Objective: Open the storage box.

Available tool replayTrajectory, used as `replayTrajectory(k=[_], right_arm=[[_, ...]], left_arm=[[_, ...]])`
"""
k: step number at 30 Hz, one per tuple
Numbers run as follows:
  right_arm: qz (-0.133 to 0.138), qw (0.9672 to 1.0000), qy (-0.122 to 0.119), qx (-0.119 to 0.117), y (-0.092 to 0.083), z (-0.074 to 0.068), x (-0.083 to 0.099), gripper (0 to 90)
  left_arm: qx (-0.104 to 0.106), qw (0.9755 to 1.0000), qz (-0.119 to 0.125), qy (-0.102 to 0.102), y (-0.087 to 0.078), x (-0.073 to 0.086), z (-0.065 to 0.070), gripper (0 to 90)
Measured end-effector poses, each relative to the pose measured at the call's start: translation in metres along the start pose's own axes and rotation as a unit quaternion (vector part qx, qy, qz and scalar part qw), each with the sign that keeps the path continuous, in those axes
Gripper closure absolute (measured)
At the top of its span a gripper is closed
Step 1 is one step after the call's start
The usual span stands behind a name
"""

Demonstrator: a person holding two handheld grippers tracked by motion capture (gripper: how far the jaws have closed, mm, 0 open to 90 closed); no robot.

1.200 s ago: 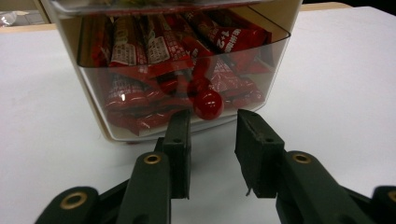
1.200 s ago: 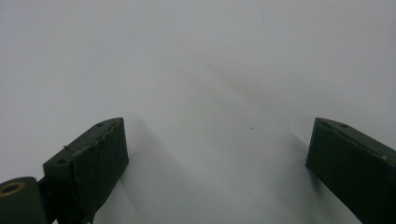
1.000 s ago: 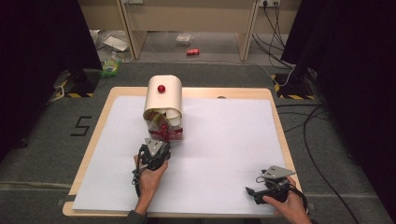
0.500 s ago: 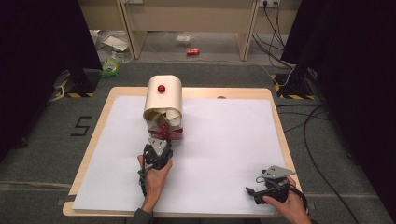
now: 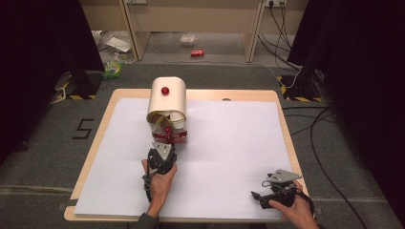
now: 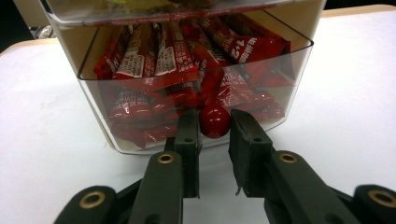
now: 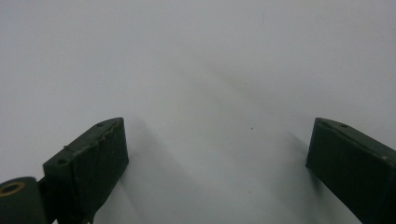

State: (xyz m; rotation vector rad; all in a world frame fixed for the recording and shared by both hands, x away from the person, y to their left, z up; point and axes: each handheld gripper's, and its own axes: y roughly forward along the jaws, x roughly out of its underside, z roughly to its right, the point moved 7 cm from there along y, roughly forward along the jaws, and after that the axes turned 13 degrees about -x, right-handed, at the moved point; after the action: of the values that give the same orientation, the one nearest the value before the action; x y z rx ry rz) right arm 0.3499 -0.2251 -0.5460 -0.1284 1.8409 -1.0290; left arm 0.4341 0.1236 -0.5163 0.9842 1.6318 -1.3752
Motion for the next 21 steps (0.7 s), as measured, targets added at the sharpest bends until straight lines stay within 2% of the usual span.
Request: replayTrajectory(k=[4, 6, 7, 9, 13, 16, 21], right_arm=[[0.000, 1.0000, 0.000, 0.000, 0.000, 0.000, 0.000, 5.7], [0.000, 1.0000, 0.000, 0.000, 0.000, 0.000, 0.000, 5.7], [0.000, 1.0000, 0.000, 0.000, 0.000, 0.000, 0.000, 5.7], [0.000, 1.0000, 0.000, 0.000, 0.000, 0.000, 0.000, 5.7], [0.000, 1.0000, 0.000, 0.000, 0.000, 0.000, 0.000, 5.7], [0.000, 1.0000, 0.000, 0.000, 0.000, 0.000, 0.000, 5.7], [0.000, 1.0000, 0.000, 0.000, 0.000, 0.000, 0.000, 5.7]], left_arm=[[0.008, 1.0000, 0.002, 0.001, -0.008, 0.003, -0.003, 74.1], [0.012, 0.9999, 0.008, -0.001, -0.012, 0.002, -0.004, 87.5], [0.027, 0.9996, 0.003, -0.005, -0.017, 0.004, -0.003, 88.1], [0.031, 0.9995, 0.001, -0.003, -0.017, 0.005, -0.003, 86.3], [0.032, 0.9995, 0.001, -0.002, -0.017, 0.007, -0.002, 77.0], [0.022, 0.9997, 0.008, 0.000, -0.015, 0.003, -0.005, 72.0], [0.014, 0.9998, 0.011, 0.002, -0.011, 0.000, 0.001, 68.9]])
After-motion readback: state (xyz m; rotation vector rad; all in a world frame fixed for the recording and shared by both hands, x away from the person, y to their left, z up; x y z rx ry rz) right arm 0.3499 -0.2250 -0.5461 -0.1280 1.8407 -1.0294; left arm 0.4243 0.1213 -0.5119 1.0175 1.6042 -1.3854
